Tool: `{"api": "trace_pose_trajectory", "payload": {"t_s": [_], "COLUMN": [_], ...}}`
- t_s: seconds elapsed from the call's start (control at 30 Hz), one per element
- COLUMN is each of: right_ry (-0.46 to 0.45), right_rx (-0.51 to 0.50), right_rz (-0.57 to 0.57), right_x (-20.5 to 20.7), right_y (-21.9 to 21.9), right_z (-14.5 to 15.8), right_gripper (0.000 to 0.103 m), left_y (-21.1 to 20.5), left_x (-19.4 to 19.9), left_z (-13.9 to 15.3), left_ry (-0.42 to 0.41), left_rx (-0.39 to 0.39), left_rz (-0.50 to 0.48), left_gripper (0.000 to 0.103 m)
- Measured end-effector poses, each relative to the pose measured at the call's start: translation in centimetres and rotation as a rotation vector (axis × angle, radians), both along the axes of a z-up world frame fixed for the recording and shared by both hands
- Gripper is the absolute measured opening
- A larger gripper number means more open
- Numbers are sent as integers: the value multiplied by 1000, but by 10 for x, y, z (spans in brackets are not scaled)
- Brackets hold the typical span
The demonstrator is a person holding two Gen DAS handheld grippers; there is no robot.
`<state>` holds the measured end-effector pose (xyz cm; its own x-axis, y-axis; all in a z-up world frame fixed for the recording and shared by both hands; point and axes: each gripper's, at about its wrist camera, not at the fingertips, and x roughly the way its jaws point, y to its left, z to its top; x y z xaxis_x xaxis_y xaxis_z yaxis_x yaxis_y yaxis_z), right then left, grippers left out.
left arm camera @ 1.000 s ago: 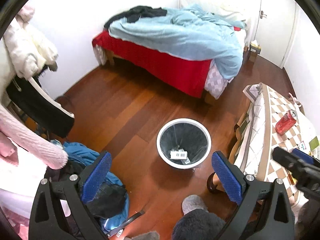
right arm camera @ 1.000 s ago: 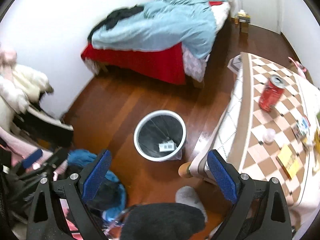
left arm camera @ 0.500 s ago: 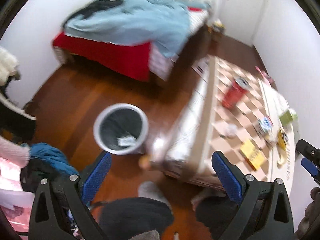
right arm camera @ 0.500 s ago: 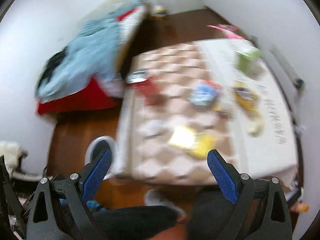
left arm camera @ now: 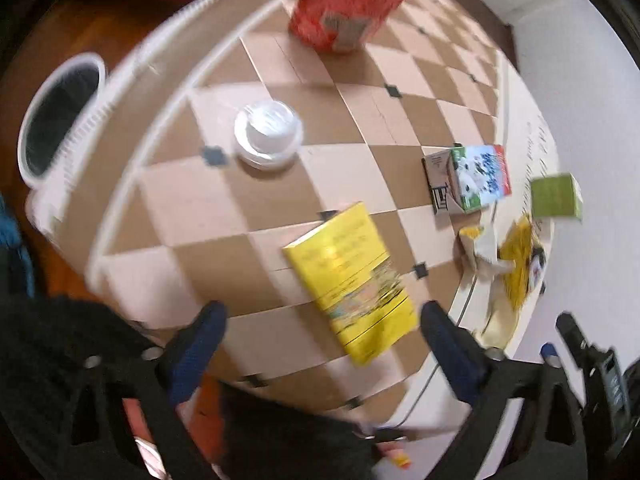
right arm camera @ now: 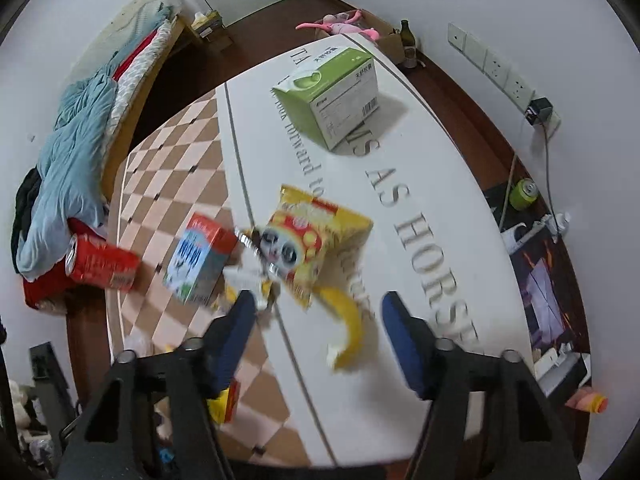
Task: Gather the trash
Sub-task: 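Grasp the yellow cigarette pack with the left tool while the right tool grasps the yellow snack bag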
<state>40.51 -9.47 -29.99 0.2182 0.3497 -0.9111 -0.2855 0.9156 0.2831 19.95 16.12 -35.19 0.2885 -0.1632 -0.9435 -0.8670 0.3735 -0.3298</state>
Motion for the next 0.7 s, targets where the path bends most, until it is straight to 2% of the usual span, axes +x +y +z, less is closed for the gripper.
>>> {"api": "trace_pose_trajectory", "payload": {"t_s": [0.13,0.2,0.27,0.33,0.37,0.43,0.6,0.7], "right_ry": [-4,24,55,85,106,148,224,272], "right_rx": [-1,-1,15,26,41,62,34,30], "right_rz": [37,28,6,-36,-59,-94,-126,-141], "right_x": [19,29,38,49,54,61,70,73], "right_y": [15,22,26,27,27,29,41,45], "right_z": [-11,-18,-25,-32,-35,-43,-63,-79], "right_gripper": [65,65,65,70,73,77,80,81], "left_y": [0,0,-2,-5,-7,-12,-25,-26], "left_x": [23,31,34,34,35,38,50,56], "left_z": [-11,-14,-12,-8,-6,-3,8,11], "left_ry": [57,99,123,148,160,145,164,175], "left_rx": [9,26,53,99,123,155,327,362], "left_rz": [51,89,122,135,120,45,-232,-335], "left_gripper": [88,88,82,63,59,58,54,53]}}
